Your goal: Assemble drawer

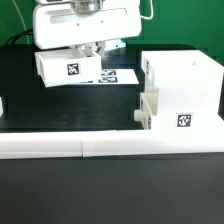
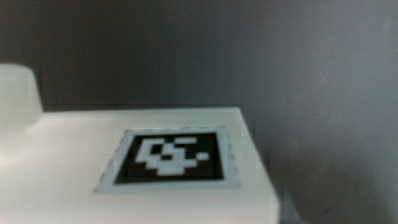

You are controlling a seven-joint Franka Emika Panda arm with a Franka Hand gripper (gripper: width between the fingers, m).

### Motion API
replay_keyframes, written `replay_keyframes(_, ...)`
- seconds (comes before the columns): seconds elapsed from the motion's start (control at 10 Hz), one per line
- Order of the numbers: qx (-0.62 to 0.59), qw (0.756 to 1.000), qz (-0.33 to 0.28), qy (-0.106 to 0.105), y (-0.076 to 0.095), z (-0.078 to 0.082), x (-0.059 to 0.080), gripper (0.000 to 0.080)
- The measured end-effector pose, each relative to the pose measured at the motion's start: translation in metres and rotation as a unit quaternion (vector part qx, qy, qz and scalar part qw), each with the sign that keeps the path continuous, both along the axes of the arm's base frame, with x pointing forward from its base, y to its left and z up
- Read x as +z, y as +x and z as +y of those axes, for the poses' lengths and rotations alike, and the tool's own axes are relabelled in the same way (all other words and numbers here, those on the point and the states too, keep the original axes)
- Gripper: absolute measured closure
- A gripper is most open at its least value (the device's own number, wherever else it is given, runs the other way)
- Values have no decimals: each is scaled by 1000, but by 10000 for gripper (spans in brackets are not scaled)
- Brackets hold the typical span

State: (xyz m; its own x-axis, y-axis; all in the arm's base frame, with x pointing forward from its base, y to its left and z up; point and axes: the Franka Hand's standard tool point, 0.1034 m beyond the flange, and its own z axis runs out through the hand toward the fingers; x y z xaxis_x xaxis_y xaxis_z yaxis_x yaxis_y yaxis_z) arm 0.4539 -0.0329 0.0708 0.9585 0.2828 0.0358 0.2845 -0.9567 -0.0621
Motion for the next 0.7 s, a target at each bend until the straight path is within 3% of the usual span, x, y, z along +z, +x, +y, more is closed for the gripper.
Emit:
replay_keyframes(0.3,183,983,-7,-5,12,-3,4,757)
replay_keyframes(0.7,344,939,-7,-2,23,-5,4,757)
